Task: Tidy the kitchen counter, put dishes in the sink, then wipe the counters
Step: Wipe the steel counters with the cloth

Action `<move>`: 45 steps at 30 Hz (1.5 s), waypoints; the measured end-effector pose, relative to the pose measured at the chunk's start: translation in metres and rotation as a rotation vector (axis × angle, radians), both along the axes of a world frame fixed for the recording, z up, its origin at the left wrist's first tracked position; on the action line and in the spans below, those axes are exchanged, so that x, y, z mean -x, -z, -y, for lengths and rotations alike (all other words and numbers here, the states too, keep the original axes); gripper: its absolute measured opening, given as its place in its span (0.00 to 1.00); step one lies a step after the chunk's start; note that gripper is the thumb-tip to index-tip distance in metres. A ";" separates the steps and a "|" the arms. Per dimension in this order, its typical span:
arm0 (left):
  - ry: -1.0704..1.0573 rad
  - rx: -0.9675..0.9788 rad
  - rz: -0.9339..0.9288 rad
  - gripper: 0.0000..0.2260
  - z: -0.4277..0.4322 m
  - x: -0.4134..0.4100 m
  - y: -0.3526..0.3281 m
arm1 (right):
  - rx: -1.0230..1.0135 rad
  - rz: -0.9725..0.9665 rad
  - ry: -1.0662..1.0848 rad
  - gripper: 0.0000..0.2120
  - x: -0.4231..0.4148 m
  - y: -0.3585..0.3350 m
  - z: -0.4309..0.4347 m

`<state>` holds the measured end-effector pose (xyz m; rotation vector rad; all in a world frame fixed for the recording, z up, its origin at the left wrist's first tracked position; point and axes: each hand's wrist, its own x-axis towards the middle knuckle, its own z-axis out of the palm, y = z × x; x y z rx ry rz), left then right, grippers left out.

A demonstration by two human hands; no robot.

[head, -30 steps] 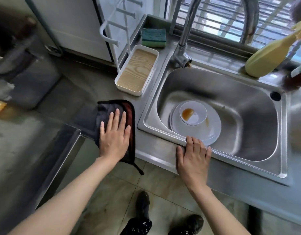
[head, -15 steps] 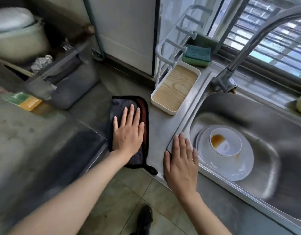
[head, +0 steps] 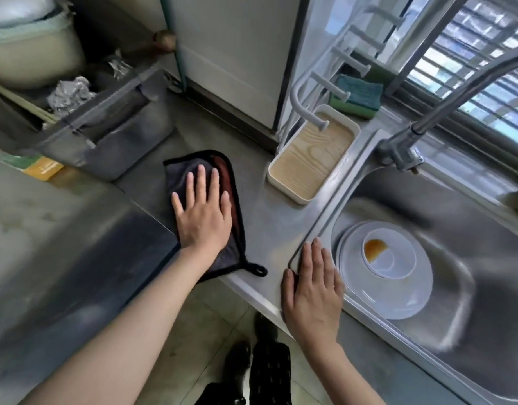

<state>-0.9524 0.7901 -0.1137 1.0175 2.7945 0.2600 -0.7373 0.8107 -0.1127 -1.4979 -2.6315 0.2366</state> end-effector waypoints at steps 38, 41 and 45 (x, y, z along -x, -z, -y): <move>-0.499 0.257 0.206 0.33 0.230 -0.053 -0.019 | 0.199 -0.004 -0.772 0.29 0.236 -0.012 -0.037; -0.526 0.248 0.234 0.32 0.230 -0.053 -0.015 | 0.324 -0.196 -0.918 0.22 0.206 -0.014 0.002; -0.546 0.213 0.253 0.33 0.230 -0.055 -0.012 | 0.601 -0.302 -0.878 0.17 0.198 -0.025 0.009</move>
